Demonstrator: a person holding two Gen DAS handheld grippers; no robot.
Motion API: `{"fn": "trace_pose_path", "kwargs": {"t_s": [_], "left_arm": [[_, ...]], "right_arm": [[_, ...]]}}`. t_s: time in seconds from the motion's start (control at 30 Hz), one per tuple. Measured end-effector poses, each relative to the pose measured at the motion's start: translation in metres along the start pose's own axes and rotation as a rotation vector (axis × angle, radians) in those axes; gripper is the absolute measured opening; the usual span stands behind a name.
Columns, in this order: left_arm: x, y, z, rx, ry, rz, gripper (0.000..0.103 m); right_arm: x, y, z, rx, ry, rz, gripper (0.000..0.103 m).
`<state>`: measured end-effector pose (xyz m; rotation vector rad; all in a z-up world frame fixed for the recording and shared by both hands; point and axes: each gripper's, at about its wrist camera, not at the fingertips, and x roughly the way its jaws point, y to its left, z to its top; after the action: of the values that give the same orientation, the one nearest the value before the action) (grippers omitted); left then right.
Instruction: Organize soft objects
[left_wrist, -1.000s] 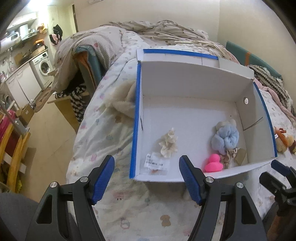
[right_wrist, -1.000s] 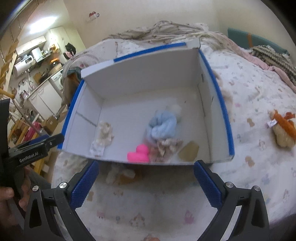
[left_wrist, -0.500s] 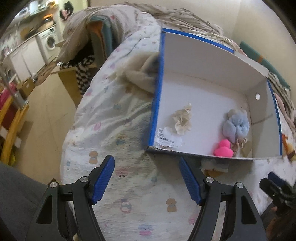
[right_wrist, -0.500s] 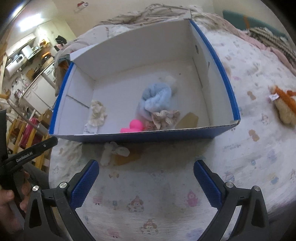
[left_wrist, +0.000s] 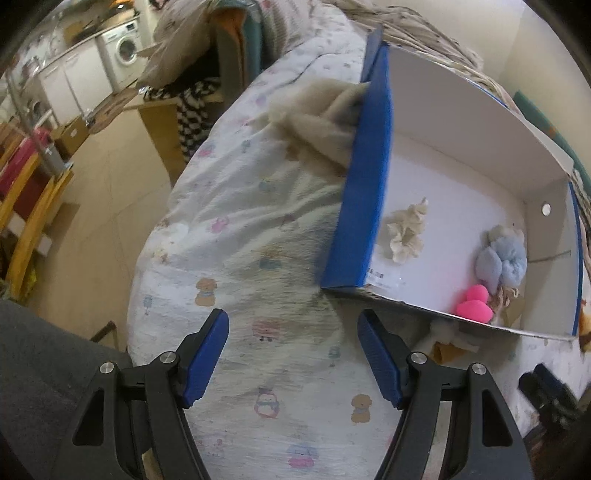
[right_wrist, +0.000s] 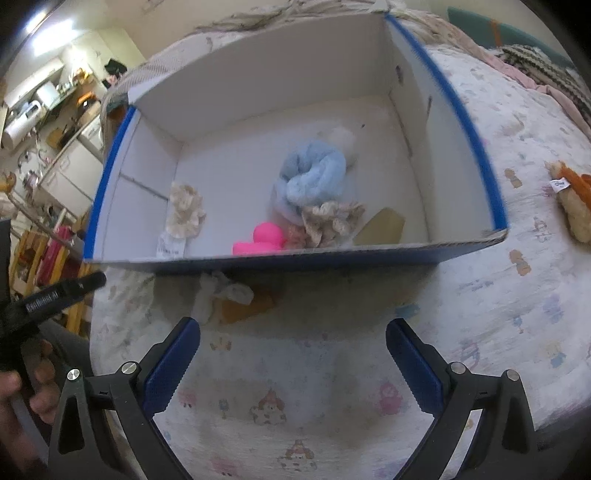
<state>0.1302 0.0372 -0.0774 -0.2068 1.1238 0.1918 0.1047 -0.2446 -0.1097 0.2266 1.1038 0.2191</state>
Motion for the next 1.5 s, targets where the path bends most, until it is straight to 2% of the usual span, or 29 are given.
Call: {"fn": "trace_pose_path", "kwargs": {"t_s": [0.2, 0.33, 0.43, 0.5, 0.53, 0.57, 0.67, 0.7, 0.73, 0.77, 0.9, 1.1, 1.23, 1.3, 1.5], "left_arm": [[0.004, 0.004, 0.0, -0.034, 0.026, -0.016, 0.07], [0.004, -0.001, -0.001, -0.016, 0.029, -0.017, 0.07], [0.004, -0.003, -0.003, -0.002, 0.028, -0.009, 0.07], [0.005, -0.003, -0.003, -0.003, 0.03, -0.01, 0.07], [0.005, -0.002, -0.003, -0.004, 0.033, -0.01, 0.07], [0.006, -0.002, -0.003, -0.005, 0.037, -0.012, 0.07], [0.005, -0.003, -0.004, -0.001, 0.035, -0.014, 0.07], [0.006, -0.002, -0.004, -0.001, 0.034, -0.014, 0.07], [0.006, -0.003, -0.004, 0.002, 0.034, -0.013, 0.07], [0.006, -0.003, -0.004, 0.003, 0.034, -0.015, 0.07], [0.007, -0.005, -0.005, 0.012, 0.036, -0.017, 0.07], [0.009, -0.012, -0.01, 0.051, 0.039, -0.012, 0.07], [0.012, -0.023, -0.015, 0.092, 0.048, -0.03, 0.07], [0.013, -0.034, -0.016, 0.12, 0.059, -0.071, 0.07], [0.012, -0.083, -0.023, 0.211, 0.076, -0.193, 0.069]], "right_arm": [[0.023, 0.015, 0.003, -0.022, 0.059, 0.01, 0.103], [0.049, 0.028, 0.014, 0.009, 0.085, 0.046, 0.09], [0.067, 0.044, 0.022, -0.032, 0.09, 0.02, 0.09], [0.077, 0.056, 0.025, -0.07, 0.094, 0.019, 0.083], [0.081, 0.062, 0.027, -0.094, 0.099, 0.011, 0.073], [0.085, 0.066, 0.027, -0.118, 0.104, -0.002, 0.059], [0.092, 0.073, 0.027, -0.153, 0.123, 0.005, 0.033], [0.09, 0.074, 0.027, -0.162, 0.115, 0.016, 0.028], [0.086, 0.074, 0.025, -0.178, 0.099, 0.014, 0.013], [0.082, 0.074, 0.024, -0.188, 0.087, 0.015, 0.01], [0.059, 0.068, 0.016, -0.186, 0.06, 0.089, 0.01], [0.008, 0.046, 0.007, -0.143, 0.014, 0.117, 0.009], [-0.019, 0.018, 0.001, -0.084, -0.011, 0.063, 0.009], [-0.022, 0.006, -0.005, -0.056, -0.018, 0.004, 0.01], [-0.033, -0.015, -0.004, 0.032, -0.075, -0.053, 0.01]]}}
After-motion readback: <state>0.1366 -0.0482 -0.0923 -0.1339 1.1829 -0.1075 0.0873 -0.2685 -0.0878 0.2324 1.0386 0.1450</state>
